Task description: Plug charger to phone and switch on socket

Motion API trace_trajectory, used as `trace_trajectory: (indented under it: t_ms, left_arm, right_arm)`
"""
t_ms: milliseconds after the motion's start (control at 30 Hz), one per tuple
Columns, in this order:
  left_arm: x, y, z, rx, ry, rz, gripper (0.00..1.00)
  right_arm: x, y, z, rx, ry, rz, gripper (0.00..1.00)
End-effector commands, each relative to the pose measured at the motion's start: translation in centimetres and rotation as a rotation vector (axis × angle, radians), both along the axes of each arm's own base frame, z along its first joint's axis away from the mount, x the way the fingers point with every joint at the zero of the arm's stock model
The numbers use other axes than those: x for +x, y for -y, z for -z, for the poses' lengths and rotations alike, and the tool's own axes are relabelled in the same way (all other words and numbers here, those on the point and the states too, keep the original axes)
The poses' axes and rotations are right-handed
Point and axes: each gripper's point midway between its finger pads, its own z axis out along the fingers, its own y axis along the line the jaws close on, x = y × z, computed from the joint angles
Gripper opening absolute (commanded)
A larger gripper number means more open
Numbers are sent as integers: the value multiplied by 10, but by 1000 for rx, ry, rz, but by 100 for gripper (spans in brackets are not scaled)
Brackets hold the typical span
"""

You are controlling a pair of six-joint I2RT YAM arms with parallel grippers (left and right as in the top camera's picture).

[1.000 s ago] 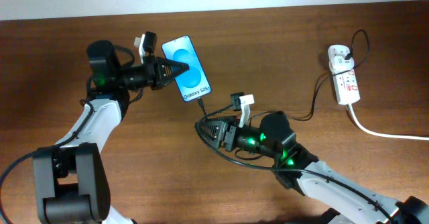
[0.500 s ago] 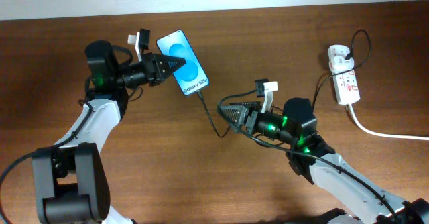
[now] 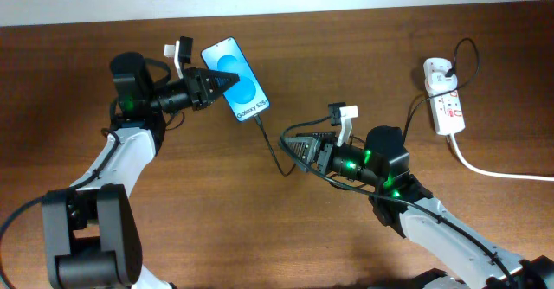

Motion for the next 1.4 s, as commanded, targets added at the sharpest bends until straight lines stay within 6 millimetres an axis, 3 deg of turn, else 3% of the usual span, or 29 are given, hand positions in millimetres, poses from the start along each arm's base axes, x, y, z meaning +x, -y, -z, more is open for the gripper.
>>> trace_trajectory:
  t_ms: [0,67,133,300,433,467,533,633,733,867,1000,1100,1200,1367]
  left_arm:
    - [1,-1,-9,6,47,2,0]
    - [1,-1,-9,6,47,2,0]
    - [1,-1,-9,6,46,2,0]
    - [6,-3,-7,16,46,-30,0]
    - [12,-6,-6,28,45,-67,0]
    - [12,-6,-6,27,44,-68,0]
    - [12,-6,-5,28,42,-68,0]
    - [12,-6,-4,28,33,-69,0]
    - [10,-6,2,28,-15,-69,0]
    - [8,-6,9,29,-65,-68,0]
    - [7,-6,9,9,-119,-72,0]
    - [2,-3,7,-11,-144,-43,0]
    - [-1,-2,6,-18,-143,-22,0]
    - [-4,-1,5,-24,-143,-3,0]
  right_arm:
    - [2,-1,-5,-1,27,-12,89]
    - [2,-1,-7,2,34,-11,99]
    - [6,3,-7,2,32,3,99]
    - [31,41,-7,1,36,121,98]
    - [40,57,-25,29,111,143,100]
    - [37,55,-34,45,149,113,98]
    - [31,46,-50,45,198,34,86]
    - [37,37,-47,-79,174,-7,84]
    - [36,23,-48,-406,189,-33,79]
    - [27,5,-59,-644,281,-25,79]
    - [16,-20,-43,-734,303,-43,78]
    - [16,-32,-18,-799,280,-62,75]
    - [14,-46,1,-816,264,-104,61]
    - [24,-55,12,-810,265,-101,45]
